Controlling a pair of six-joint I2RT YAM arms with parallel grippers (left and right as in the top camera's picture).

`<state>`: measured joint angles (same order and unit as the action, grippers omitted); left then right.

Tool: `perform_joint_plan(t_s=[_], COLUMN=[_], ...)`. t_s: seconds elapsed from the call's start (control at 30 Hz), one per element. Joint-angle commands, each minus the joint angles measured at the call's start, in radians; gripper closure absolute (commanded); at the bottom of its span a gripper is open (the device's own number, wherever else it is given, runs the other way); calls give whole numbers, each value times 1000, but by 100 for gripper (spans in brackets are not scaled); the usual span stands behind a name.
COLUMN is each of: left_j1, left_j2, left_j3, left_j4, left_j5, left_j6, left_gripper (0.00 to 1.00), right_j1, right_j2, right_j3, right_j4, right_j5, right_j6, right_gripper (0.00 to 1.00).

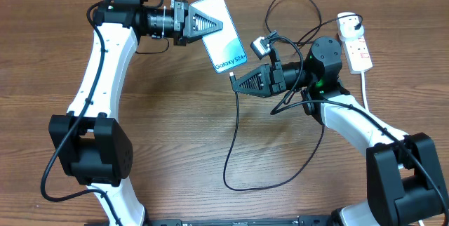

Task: Plug charger to phone and switch on socket
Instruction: 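Move the plug toward the phone's bottom port held by the left gripper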

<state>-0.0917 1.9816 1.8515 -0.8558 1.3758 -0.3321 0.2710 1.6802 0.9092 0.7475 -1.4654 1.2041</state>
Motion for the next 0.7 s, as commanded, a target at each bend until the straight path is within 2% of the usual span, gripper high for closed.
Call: perform_joint_plan(t_s=[0.0,0.4,0.67], left_j1=[-7,-6,2], left_j2=[-6,-6,-6], left_j3=[1,1,1], left_j4=[-16,-60,-64], left_j5=[27,-8,29], left_j6=[31,45,55], left_gripper=[96,96,96], right_j1=[2,2,2], right_j2=[-23,-23,-23], right_j3=[17,18,18], right_j4=[8,17,30], right_j5=[-10,-33,-33], right_j6=[1,1,1], right_gripper=[96,96,96])
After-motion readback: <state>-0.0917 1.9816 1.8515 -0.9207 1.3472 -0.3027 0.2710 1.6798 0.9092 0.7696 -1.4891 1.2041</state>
